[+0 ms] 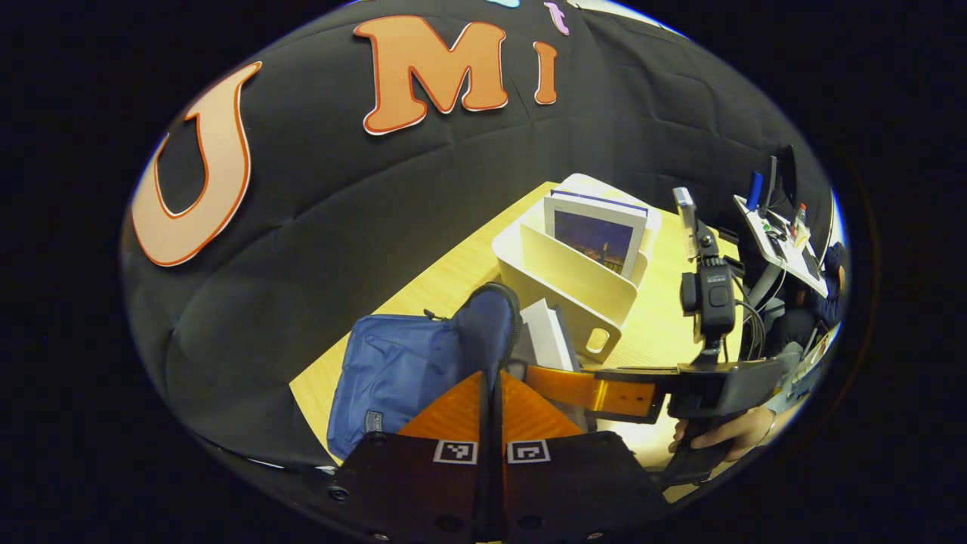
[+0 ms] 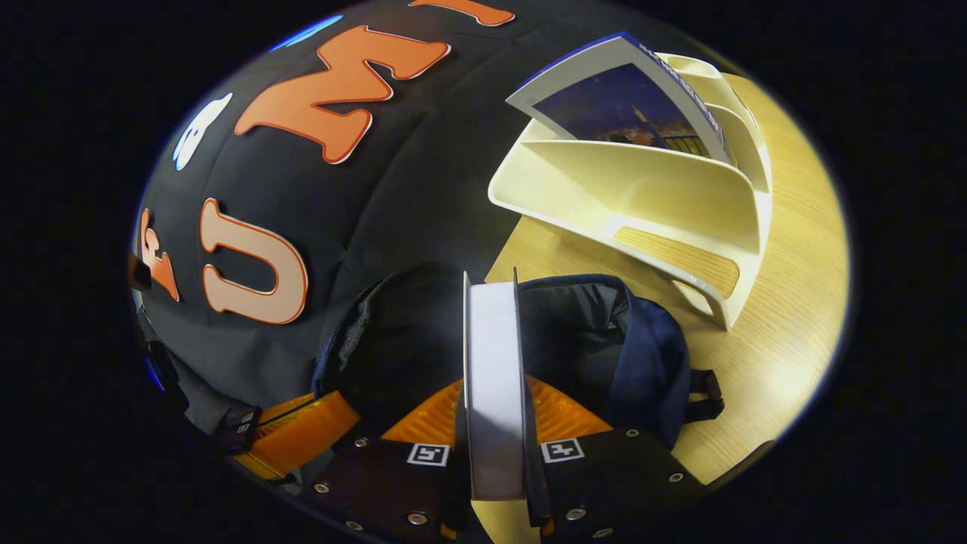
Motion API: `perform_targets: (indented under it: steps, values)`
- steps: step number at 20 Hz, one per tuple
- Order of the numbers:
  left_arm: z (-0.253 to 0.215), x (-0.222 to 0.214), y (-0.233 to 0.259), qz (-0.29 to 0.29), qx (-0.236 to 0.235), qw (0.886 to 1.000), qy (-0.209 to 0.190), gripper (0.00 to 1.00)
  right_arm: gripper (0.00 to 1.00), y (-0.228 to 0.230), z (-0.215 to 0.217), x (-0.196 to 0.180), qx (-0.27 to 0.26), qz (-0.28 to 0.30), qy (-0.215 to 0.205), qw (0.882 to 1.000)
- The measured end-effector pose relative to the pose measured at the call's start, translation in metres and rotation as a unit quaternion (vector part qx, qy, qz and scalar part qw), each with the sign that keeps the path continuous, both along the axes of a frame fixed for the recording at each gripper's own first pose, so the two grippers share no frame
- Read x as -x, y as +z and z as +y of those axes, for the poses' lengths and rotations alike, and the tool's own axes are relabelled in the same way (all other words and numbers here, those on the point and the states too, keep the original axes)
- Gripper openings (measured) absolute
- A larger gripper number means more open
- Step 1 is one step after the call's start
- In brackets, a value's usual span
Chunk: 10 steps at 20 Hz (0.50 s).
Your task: Open the schoolbag, grab two books from the bookshelf and put them into the schoolbag.
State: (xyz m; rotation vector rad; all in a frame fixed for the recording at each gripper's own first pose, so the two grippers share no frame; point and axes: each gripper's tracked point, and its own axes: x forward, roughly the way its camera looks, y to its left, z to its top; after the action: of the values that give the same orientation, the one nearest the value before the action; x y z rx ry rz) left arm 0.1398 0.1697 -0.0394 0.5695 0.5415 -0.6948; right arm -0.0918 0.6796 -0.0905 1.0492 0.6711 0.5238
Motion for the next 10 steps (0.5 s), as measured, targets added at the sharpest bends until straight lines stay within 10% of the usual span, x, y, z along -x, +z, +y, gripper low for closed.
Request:
perform_targets:
  steps: [10]
  values:
    - [0.02, 0.007, -0.003, 0.015, 0.004, 1.0, 0.005, 0.0, 0.35, -0.031, 0.038, 0.011, 0.063, 0.012, 0.018, 0.998]
